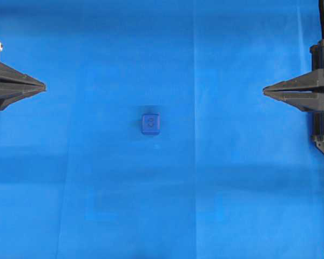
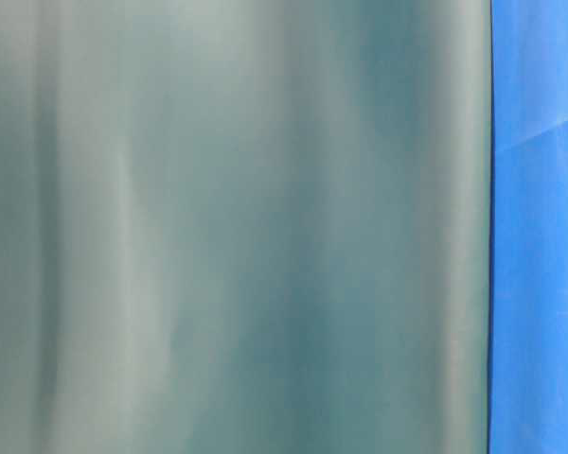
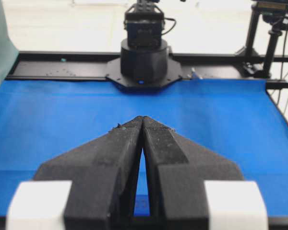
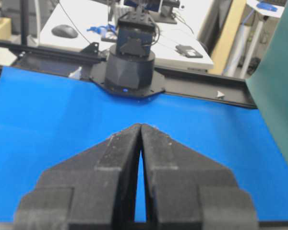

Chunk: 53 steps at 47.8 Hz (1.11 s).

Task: Handover the blue block to the right arm after grasping it with the left arm, then place it in the designated position.
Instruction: 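Open the left gripper and move it toward the blue cube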

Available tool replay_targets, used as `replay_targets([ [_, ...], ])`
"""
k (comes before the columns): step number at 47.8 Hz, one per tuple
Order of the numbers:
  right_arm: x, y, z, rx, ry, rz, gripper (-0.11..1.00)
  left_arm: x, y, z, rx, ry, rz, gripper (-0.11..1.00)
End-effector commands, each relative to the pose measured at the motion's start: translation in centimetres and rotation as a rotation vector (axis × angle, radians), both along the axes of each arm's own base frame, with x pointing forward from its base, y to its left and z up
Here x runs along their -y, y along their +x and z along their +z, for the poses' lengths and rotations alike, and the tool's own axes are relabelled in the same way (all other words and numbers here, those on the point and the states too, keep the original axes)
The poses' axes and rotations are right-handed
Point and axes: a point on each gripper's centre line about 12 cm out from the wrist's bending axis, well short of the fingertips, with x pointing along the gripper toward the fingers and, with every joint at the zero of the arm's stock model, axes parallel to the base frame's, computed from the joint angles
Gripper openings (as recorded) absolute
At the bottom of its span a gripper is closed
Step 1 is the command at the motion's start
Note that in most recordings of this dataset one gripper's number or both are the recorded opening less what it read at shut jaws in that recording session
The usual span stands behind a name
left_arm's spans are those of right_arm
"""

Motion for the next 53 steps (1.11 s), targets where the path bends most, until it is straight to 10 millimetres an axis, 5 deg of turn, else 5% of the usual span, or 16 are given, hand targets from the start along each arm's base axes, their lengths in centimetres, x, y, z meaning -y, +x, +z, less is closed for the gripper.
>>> replay_targets([
  [1,0.01,0.17,0.99,0.025,0.008,0.0,0.0,0.04,0.37,-0.04,-0.031,0.0,-0.002,0.0],
  [34,0.61,0.41,0.86,-0.027,0.029,-0.03,-0.02,0.04,0.08,0.42,-0.008,0.014,-0.001,0.01],
  [39,0.66,0.44,0.83,-0.029,0.047,-0.033,0.12,0.04,0.11,0.39,-0.009,0.014,-0.001,0.11],
  [53,0.77,0.41,0.92,-0.025,0.073,-0.039,0.92,0.04,0.24,0.2,-0.02,0.0,-0.002,0.88],
])
